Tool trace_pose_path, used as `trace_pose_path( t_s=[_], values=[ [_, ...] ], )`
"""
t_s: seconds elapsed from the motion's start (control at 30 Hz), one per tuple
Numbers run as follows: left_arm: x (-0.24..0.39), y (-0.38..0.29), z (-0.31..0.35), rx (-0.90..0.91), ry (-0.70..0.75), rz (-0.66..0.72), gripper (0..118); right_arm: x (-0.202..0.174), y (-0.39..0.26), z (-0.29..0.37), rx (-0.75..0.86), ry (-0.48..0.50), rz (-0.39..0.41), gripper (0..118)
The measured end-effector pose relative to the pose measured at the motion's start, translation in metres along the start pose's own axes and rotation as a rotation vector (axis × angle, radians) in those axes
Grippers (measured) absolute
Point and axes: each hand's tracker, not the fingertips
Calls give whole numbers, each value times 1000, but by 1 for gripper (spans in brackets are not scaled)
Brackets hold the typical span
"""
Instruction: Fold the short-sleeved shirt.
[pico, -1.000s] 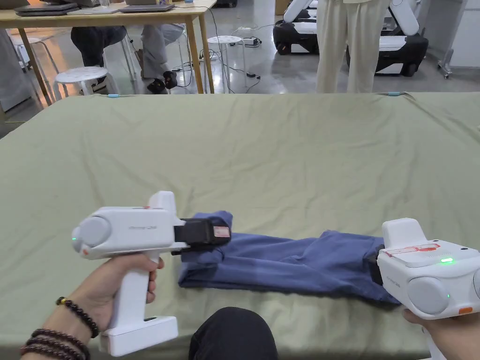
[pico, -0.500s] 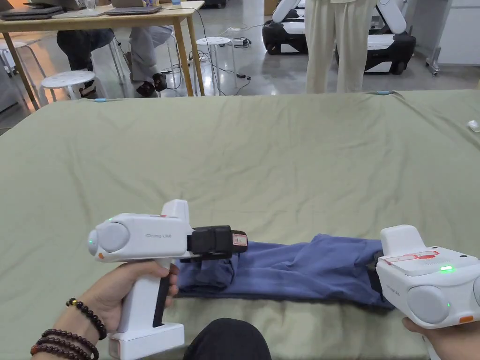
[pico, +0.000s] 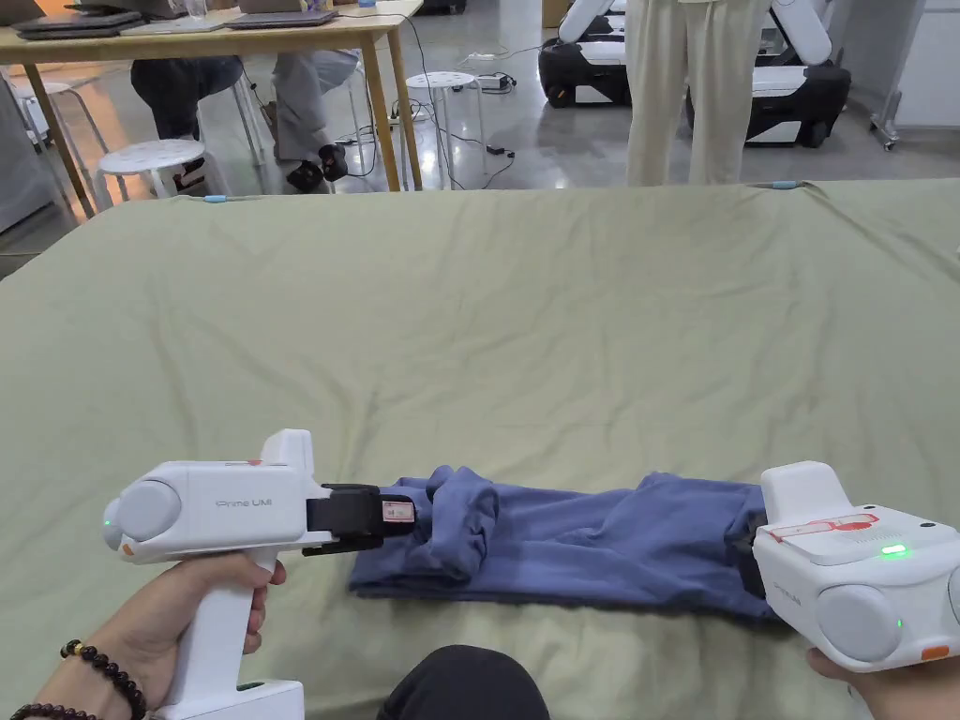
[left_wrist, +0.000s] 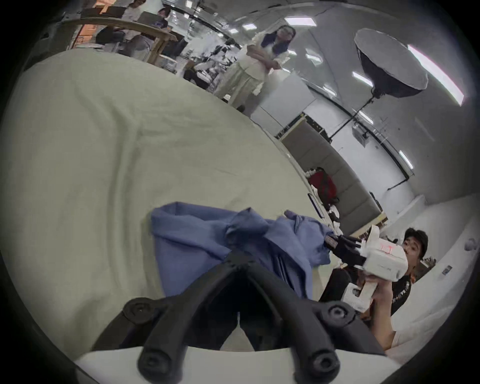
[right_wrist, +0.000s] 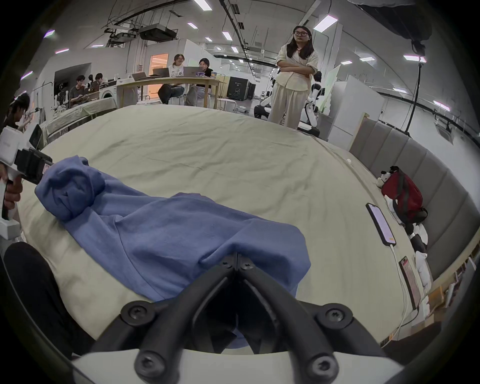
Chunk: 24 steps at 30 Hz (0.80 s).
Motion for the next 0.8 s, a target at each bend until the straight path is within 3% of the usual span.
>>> trace_pose_path(
  t_s=[0.37, 0.47, 0.63, 0.8],
  values=[
    [59, 13, -87, -253, -98, -115, 0, 12, -3, -2, -7, -7, -13, 0],
    [70, 8, -112, -338, -26, -131, 0, 17, -6, -2, -13, -15, -18, 0],
    [67, 16, -105, -302, -36, -128, 0, 24, -9, 1, -16, -26, -31, 0],
    [68, 30, -56, -128, -28, -111, 0, 25, -8, 1, -5, -24, -33, 0]
  ],
)
